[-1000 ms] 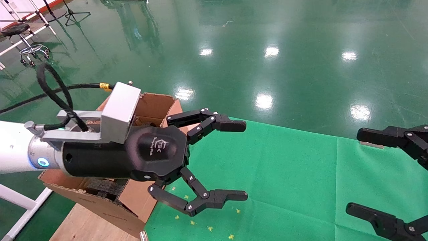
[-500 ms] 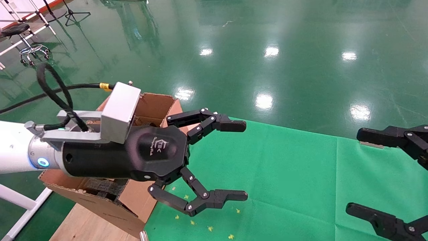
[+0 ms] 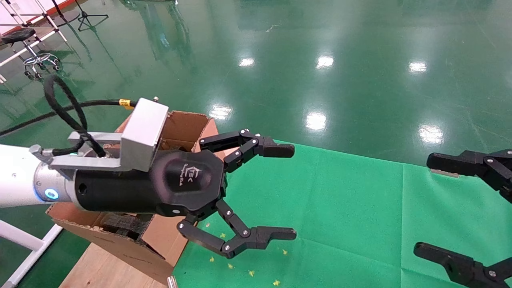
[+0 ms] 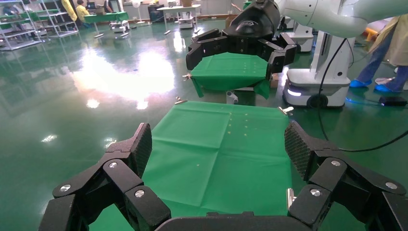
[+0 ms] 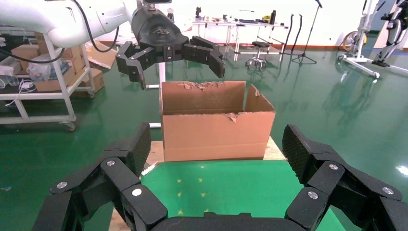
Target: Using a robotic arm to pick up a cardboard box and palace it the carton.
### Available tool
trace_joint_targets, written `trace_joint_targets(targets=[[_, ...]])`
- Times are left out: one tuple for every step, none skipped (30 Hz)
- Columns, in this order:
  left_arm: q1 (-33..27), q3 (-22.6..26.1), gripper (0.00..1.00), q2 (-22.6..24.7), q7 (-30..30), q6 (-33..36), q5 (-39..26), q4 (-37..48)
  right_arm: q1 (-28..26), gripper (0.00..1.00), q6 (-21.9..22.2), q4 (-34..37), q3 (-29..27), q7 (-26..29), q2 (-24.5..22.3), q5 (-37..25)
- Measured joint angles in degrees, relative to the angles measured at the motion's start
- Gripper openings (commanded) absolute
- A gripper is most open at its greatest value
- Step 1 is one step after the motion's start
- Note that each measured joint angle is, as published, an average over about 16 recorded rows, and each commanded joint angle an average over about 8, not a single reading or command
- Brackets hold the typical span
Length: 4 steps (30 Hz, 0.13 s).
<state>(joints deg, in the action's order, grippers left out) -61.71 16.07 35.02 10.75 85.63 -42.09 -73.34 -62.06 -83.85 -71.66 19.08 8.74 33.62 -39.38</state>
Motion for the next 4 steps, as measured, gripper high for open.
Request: trace_joint_targets(targets=[[0.0, 0.0, 1.00, 0.0, 0.0, 0.0, 0.0, 0.0, 0.0, 1.00, 0.0, 0.0, 0.0, 0.0, 0.0, 0.0], [0.0, 0.0, 1.00, 0.0, 0.0, 0.0, 0.0, 0.0, 0.0, 1.00, 0.0, 0.0, 0.0, 0.0, 0.0, 0.0], [0.0, 0.0, 1.00, 0.0, 0.0, 0.0, 0.0, 0.0, 0.0, 1.00, 0.0, 0.0, 0.0, 0.0, 0.0, 0.0], [0.0, 0.0, 1.00, 0.0, 0.0, 0.0, 0.0, 0.0, 0.0, 1.00, 0.0, 0.0, 0.0, 0.0, 0.0, 0.0]])
